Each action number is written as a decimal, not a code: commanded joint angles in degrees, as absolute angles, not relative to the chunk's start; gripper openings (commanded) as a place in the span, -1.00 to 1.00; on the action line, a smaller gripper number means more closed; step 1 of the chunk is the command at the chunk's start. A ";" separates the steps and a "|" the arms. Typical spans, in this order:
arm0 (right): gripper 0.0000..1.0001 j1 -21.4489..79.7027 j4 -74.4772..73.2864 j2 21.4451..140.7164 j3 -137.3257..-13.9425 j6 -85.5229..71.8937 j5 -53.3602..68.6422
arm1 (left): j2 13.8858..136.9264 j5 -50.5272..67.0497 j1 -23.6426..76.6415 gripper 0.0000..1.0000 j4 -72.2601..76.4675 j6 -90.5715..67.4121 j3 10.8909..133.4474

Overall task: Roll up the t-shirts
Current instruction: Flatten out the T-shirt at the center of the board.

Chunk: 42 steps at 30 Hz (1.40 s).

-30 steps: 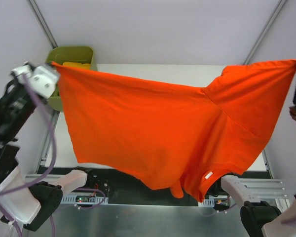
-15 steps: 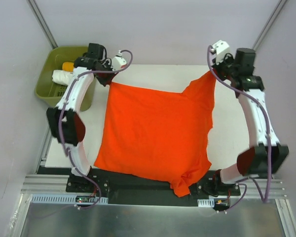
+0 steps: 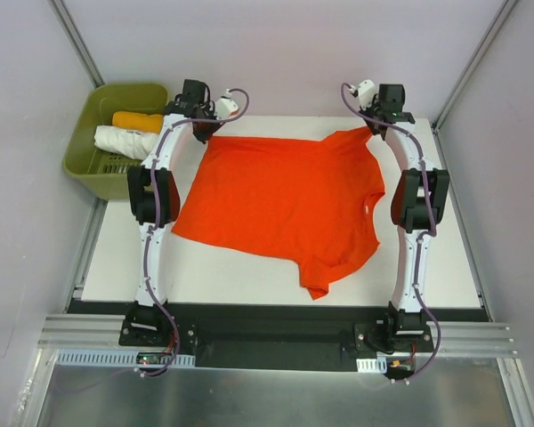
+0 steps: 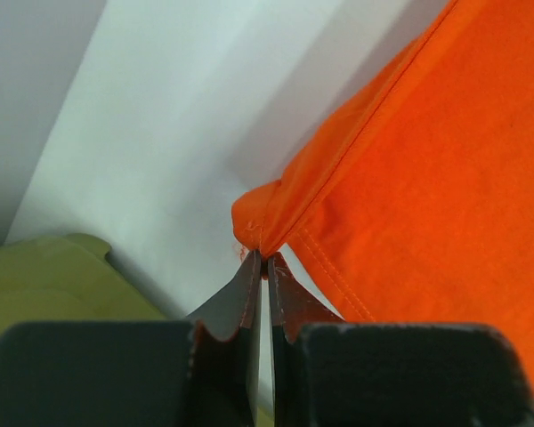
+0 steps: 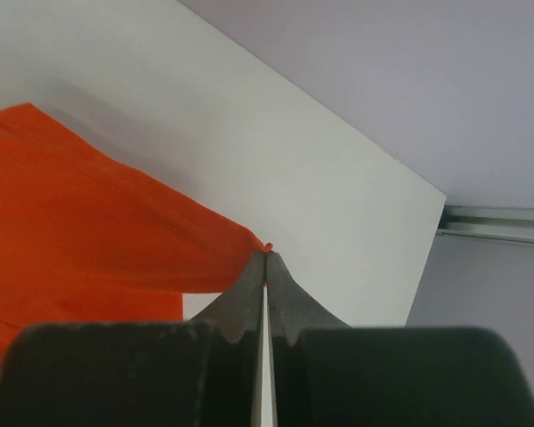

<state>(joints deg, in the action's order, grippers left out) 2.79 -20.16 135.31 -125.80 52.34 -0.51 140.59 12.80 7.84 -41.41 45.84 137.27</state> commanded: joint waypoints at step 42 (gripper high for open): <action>-0.99 3.87 -34.53 68.22 -105.03 39.20 -1.76 | 72.18 20.74 8.70 -1.00 -39.63 28.65 101.96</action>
<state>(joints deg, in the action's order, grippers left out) 3.95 -29.63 76.34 -106.08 41.93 -2.52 81.43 19.49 8.64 -36.60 29.28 107.24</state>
